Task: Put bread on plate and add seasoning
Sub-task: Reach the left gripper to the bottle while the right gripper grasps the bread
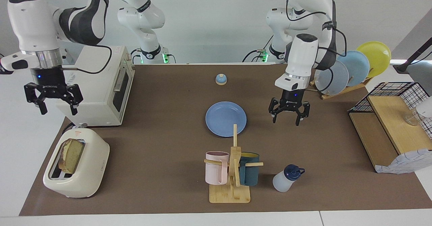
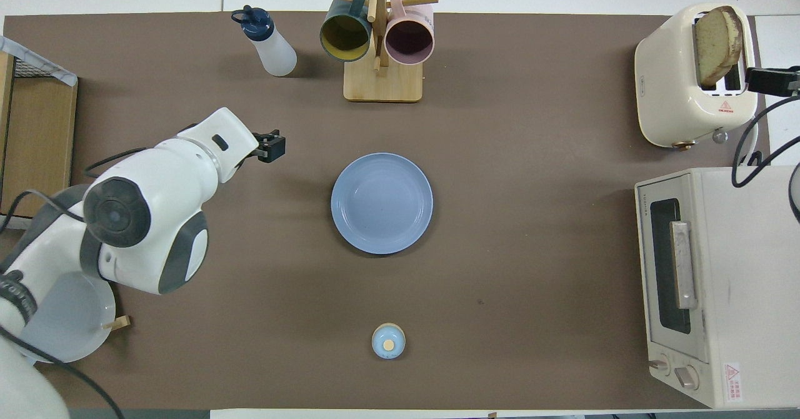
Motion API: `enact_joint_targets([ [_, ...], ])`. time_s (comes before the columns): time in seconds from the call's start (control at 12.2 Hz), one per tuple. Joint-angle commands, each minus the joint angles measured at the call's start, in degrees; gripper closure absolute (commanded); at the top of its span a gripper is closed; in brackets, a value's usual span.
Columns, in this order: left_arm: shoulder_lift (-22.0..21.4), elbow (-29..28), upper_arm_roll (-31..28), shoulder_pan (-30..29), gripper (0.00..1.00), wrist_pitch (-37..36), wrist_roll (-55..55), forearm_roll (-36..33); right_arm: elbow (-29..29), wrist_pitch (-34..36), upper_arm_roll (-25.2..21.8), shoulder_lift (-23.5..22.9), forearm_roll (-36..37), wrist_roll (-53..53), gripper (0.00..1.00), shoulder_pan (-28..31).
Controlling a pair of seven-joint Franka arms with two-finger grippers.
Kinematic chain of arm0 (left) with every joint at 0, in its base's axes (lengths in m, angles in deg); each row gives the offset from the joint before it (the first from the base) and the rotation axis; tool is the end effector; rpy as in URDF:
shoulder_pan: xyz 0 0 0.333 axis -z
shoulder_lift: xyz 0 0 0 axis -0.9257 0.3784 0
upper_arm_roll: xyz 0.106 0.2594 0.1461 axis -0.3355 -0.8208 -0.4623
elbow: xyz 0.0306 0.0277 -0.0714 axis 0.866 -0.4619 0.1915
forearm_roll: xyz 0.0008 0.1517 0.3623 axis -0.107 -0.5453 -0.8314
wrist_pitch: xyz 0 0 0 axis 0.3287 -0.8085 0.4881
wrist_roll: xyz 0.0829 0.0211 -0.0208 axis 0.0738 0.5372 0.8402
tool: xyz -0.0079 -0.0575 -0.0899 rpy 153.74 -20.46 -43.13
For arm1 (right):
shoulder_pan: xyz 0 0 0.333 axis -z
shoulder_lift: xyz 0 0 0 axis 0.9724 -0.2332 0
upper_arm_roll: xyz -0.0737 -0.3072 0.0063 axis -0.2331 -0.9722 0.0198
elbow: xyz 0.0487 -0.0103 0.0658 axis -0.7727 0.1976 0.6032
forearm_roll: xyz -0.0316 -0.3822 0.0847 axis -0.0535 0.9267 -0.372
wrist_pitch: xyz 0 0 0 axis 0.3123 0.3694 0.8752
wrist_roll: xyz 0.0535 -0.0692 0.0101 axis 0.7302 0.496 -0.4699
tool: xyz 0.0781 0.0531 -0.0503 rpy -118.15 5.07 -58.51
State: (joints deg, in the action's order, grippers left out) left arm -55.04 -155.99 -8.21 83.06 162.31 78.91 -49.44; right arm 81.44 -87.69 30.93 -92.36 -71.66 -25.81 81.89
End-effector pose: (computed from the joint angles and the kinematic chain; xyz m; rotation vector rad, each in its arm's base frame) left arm 0.5512 -0.2034 0.3833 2.9267 -0.3510 0.8046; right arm 0.6066 -0.1226 0.5317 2.9636 -0.0136 0.7828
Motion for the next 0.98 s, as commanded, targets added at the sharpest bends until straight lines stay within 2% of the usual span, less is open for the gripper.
enact_joint_targets([
  [0.0, 6.17, 4.53, -1.36, 1.67, 0.00, 3.63, 1.91, -2.28, -1.72, -3.26, 0.29, -3.35, -7.52, 1.96, 0.00, 0.52],
  [0.08, 8.63, 6.73, -2.93, 3.15, 0.00, 4.33, 2.08, -2.46, -1.82, -3.61, 0.29, -4.32, -8.51, 1.96, 0.00, 0.60],
  [0.16, 11.01, 9.02, -7.64, 7.87, 0.00, 4.95, 2.78, -2.47, -2.00, -7.27, 0.29, -6.50, -8.69, 2.23, 0.00, 0.52],
  [0.24, 14.68, 11.56, -17.18, 16.53, 0.00, 6.00, 5.66, -2.47, -2.26, -11.92, 0.38, -8.26, -9.13, 2.32, 0.00, 0.08],
  [0.33, 18.72, 14.55, -27.45, 25.23, 0.00, 8.36, 9.08, -2.47, -2.96, -12.83, 0.38, -9.24, -9.74, 2.58, 0.08, 0.08],
  [0.41, 22.24, 15.62, -34.43, 30.88, 0.00, 11.77, 12.59, -2.21, -4.27, -13.10, 0.47, -10.64, -10.44, 2.67, 0.19, -0.01],
  [0.49, 23.50, 15.72, -35.45, 31.11, 0.00, 15.11, 13.33, -2.29, -5.50, -13.19, 0.55, -11.79, -10.54, 2.67, 0.31, 0.08],
  [0.65, 26.65, 18.42, -35.29, 29.54, 0.00, 16.72, 13.86, -2.12, -5.69, -13.19, 0.64, -11.89, -10.63, 2.75, 0.54, -0.10],
  [0.73, 29.02, 21.23, -35.29, 29.54, 0.00, 16.56, 14.12, -1.51, -5.69, -13.02, 0.64, -11.89, -10.63, 2.76, 0.70, -0.10],
  [0.9, 29.57, 22.31, -35.12, 27.88, 0.00, 16.29, 14.39, -1.58, -6.65, -9.62, 0.73, -11.80, -10.28, 1.71, 0.99, 0.07],
])
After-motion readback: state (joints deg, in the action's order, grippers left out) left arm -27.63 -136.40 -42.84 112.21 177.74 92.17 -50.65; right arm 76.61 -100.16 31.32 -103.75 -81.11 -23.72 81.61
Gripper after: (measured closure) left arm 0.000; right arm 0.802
